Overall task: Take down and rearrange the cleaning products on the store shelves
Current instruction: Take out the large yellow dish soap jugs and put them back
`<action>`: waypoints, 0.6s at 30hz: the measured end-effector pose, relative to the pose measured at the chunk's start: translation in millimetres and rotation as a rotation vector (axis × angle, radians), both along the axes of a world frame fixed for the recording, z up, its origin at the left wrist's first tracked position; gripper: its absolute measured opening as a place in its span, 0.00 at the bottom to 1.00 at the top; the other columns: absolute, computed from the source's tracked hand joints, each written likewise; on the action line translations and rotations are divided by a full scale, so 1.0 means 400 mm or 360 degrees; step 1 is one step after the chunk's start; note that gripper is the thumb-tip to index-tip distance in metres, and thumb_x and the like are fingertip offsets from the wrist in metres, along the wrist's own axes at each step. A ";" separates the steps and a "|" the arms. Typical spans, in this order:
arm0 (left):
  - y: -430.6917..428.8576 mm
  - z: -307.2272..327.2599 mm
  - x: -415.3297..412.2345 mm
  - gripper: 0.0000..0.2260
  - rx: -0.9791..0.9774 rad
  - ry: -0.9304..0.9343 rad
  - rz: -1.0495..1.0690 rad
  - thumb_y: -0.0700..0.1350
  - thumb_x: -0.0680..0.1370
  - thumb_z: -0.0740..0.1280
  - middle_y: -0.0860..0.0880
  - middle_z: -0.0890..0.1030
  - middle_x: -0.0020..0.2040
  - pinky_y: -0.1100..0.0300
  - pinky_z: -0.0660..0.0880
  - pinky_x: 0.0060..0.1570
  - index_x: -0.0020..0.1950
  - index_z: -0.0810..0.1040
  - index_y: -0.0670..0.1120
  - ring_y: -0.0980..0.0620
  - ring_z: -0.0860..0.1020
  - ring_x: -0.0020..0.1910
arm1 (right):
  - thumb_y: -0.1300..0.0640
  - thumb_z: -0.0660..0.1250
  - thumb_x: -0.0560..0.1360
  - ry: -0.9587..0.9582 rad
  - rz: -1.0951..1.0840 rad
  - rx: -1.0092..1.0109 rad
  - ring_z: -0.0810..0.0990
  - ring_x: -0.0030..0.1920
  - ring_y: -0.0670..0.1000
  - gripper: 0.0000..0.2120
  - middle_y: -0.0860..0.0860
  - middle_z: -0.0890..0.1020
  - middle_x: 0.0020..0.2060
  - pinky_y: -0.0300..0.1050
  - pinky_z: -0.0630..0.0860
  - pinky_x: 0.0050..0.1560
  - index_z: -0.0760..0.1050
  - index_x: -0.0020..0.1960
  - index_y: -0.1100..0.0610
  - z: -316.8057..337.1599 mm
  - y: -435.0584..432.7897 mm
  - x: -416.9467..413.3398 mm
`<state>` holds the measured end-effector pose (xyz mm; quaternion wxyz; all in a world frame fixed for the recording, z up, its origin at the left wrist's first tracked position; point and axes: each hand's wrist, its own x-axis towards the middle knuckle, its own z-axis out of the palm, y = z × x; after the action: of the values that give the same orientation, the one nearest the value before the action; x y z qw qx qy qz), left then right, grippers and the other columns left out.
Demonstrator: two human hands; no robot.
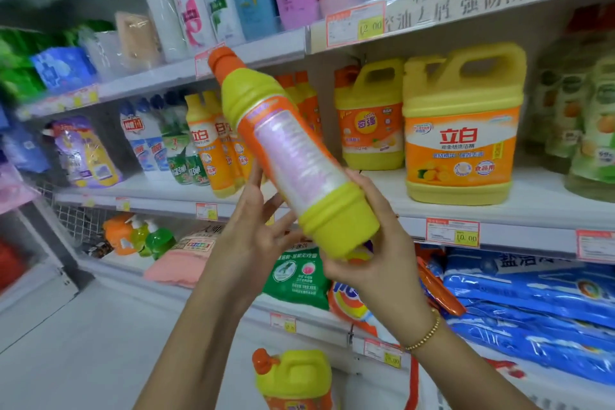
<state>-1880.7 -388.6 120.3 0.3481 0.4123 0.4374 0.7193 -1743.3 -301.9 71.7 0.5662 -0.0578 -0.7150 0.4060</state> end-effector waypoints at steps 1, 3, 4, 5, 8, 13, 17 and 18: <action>-0.001 -0.018 -0.008 0.40 0.0007 0.0013 -0.0007 0.61 0.67 0.75 0.43 0.73 0.70 0.43 0.74 0.62 0.75 0.61 0.60 0.41 0.76 0.64 | 0.64 0.76 0.60 0.0049 0.0135 -0.0202 0.77 0.60 0.46 0.43 0.42 0.77 0.60 0.44 0.78 0.53 0.65 0.67 0.38 0.002 -0.008 -0.007; -0.004 -0.046 -0.018 0.46 0.0003 -0.0035 0.0023 0.56 0.62 0.80 0.44 0.77 0.66 0.47 0.76 0.59 0.76 0.60 0.59 0.41 0.77 0.64 | 0.59 0.76 0.59 0.0140 0.0381 -0.0532 0.80 0.56 0.50 0.39 0.48 0.81 0.55 0.45 0.78 0.51 0.67 0.67 0.51 0.004 -0.002 -0.013; 0.003 -0.050 -0.015 0.47 0.0001 -0.0075 0.0034 0.54 0.61 0.81 0.44 0.78 0.65 0.49 0.78 0.56 0.76 0.62 0.54 0.42 0.78 0.62 | 0.56 0.76 0.58 0.0172 0.0502 -0.0641 0.80 0.56 0.51 0.38 0.50 0.81 0.54 0.47 0.78 0.52 0.68 0.66 0.55 0.005 0.005 -0.013; 0.008 -0.057 -0.014 0.46 0.0009 -0.0127 0.0051 0.53 0.59 0.82 0.43 0.79 0.63 0.51 0.79 0.53 0.73 0.66 0.50 0.43 0.79 0.61 | 0.55 0.77 0.58 0.0207 0.0625 -0.0729 0.80 0.57 0.53 0.37 0.52 0.82 0.54 0.50 0.78 0.53 0.69 0.64 0.56 0.004 0.009 -0.011; 0.018 -0.062 -0.015 0.41 0.0054 -0.0210 0.0073 0.55 0.57 0.83 0.42 0.79 0.64 0.41 0.72 0.61 0.66 0.73 0.46 0.42 0.77 0.61 | 0.48 0.81 0.57 0.0275 0.1030 -0.1077 0.78 0.59 0.59 0.38 0.57 0.80 0.58 0.62 0.76 0.55 0.71 0.63 0.54 -0.005 0.017 -0.014; 0.003 -0.053 -0.013 0.44 0.0091 -0.0400 0.0233 0.52 0.57 0.82 0.42 0.77 0.66 0.42 0.74 0.58 0.71 0.70 0.48 0.42 0.76 0.62 | 0.49 0.77 0.63 0.0210 0.0966 -0.1027 0.79 0.59 0.56 0.36 0.49 0.79 0.60 0.55 0.80 0.47 0.65 0.68 0.41 0.034 0.033 0.005; 0.008 -0.044 0.027 0.30 0.0237 -0.0440 0.0449 0.45 0.68 0.71 0.43 0.79 0.62 0.44 0.79 0.52 0.69 0.70 0.47 0.43 0.80 0.59 | 0.53 0.77 0.62 -0.0247 0.0247 -0.0287 0.66 0.69 0.40 0.45 0.39 0.50 0.75 0.48 0.76 0.60 0.57 0.68 0.28 0.050 0.011 0.003; 0.009 -0.038 0.041 0.28 0.0273 -0.0413 0.0467 0.45 0.69 0.70 0.44 0.80 0.62 0.43 0.78 0.54 0.69 0.70 0.48 0.44 0.80 0.59 | 0.52 0.78 0.60 -0.0409 -0.0016 -0.0066 0.58 0.71 0.33 0.48 0.38 0.40 0.75 0.42 0.72 0.64 0.54 0.69 0.27 0.042 -0.003 -0.005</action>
<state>-1864.4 -384.8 105.0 0.2567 0.2764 0.3815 0.8439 -1745.1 -303.1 88.6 0.4706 -0.1246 -0.7728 0.4072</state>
